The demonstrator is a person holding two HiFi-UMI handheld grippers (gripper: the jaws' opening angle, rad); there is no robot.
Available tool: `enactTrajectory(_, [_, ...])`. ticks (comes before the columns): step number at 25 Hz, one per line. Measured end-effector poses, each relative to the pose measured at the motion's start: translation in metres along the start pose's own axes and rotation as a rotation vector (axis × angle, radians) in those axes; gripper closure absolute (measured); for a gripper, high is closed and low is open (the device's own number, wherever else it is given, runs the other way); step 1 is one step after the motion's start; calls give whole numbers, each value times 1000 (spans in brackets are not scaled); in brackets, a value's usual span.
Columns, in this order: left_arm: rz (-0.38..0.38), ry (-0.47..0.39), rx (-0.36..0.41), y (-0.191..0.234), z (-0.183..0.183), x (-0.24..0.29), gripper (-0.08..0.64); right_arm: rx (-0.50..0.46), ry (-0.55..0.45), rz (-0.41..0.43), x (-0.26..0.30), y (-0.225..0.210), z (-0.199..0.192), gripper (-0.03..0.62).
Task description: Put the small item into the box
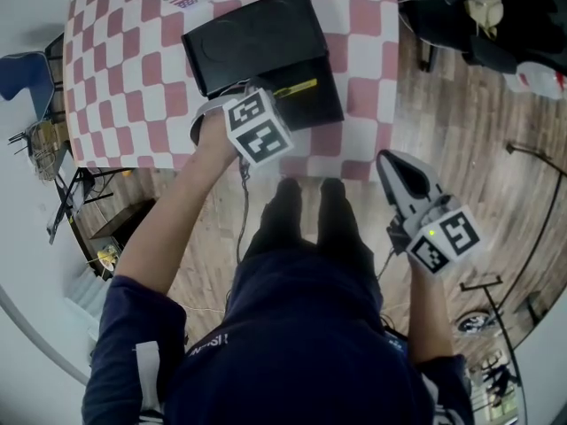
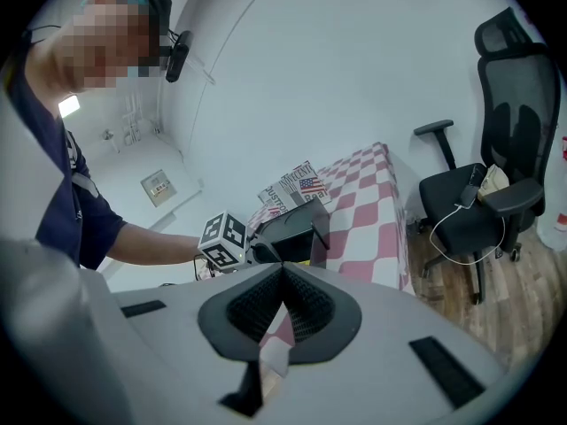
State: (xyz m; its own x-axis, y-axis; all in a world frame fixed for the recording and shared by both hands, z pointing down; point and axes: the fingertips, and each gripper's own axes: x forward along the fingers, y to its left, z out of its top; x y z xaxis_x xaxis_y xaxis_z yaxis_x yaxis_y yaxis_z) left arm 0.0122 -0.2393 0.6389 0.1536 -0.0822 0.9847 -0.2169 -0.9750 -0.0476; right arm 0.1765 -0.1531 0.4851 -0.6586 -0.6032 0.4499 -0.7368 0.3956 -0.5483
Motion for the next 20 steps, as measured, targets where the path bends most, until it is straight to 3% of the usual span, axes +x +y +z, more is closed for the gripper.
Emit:
enactTrajectory(6, [-8,103,54,-2,0,2,477,8,-21,12,-1,1,5,586])
enactTrajectory(14, [-9,154,83,-4,-1,2,460,19,-39,4,-8,1,2,586])
enactTrajectory(17, [4,145,78,-4,-1,0,423,9,-45,-2,-10,3,5,586])
enactTrajectory(20, [40,83,53,1,4,-14,423,-11,-56,-6,-13,6,11,586])
